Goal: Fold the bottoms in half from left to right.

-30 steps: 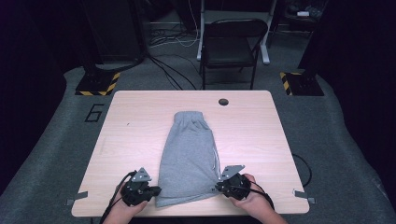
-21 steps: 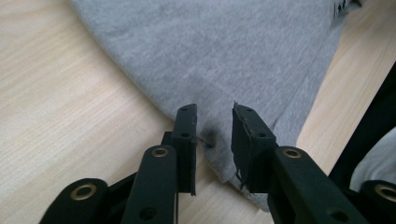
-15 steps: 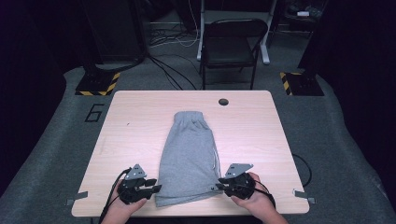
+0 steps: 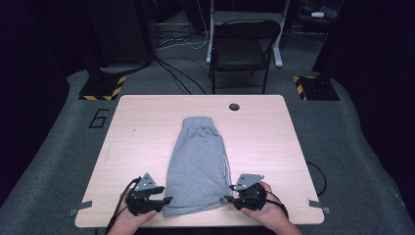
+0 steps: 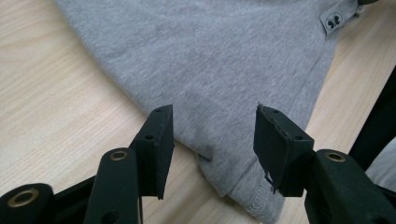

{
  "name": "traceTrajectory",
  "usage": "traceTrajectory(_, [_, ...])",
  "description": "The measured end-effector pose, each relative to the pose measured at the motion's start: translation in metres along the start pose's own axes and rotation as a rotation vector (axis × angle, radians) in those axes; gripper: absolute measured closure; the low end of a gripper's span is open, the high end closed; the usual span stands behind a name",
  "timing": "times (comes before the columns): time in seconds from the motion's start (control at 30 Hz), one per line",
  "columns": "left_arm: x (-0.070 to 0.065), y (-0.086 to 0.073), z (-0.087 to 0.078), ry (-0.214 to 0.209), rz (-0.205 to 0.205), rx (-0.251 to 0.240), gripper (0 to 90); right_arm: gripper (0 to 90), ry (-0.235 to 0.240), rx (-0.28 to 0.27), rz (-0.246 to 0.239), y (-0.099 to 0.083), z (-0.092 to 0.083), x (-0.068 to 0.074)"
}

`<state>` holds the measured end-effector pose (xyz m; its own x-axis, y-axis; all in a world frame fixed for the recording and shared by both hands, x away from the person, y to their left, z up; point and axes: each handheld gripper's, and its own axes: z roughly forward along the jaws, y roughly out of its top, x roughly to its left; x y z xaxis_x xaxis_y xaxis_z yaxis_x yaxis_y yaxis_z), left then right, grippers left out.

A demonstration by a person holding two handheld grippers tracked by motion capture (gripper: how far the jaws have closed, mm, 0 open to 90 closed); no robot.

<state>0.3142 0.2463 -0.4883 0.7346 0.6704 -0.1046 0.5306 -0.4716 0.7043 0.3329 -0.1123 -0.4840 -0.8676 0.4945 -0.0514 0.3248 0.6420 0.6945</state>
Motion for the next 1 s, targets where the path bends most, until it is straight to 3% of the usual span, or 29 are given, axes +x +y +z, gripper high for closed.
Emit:
traceTrajectory(0.1, [-0.003, -0.001, 0.003, 0.004, 0.031, 0.016, 47.1, 53.6, -0.003, 0.017, 0.01, -0.002, 0.003, -0.001])
traceTrajectory(0.2, [-0.006, -0.001, 0.004, -0.018, 0.047, 0.018, 45.1, 52.8, -0.004, 0.034, 0.002, -0.004, 0.006, -0.003])
traceTrajectory(0.43, [-0.009, -0.002, 0.009, -0.024, 0.058, 0.037, 42.1, 51.8, 0.019, 0.044, -0.017, -0.006, 0.009, -0.002])
traceTrajectory(0.6, [-0.006, -0.002, 0.01, -0.018, 0.035, 0.039, 42.2, 50.8, 0.015, 0.041, -0.01, -0.005, 0.009, -0.002])
traceTrajectory(0.7, [-0.001, 0.0, 0.012, -0.011, 0.028, 0.036, 42.2, 50.8, 0.009, 0.02, 0.017, -0.005, 0.008, -0.007])
traceTrajectory(0.87, [0.01, 0.007, 0.02, 0.019, 0.024, 0.041, 40.2, 49.3, -0.009, 0.007, 0.111, 0.0, 0.015, -0.02])
traceTrajectory(1.0, [0.023, 0.017, 0.028, 0.048, -0.01, 0.02, 36.8, 47.2, -0.044, 0.001, 0.16, 0.007, 0.028, -0.028])
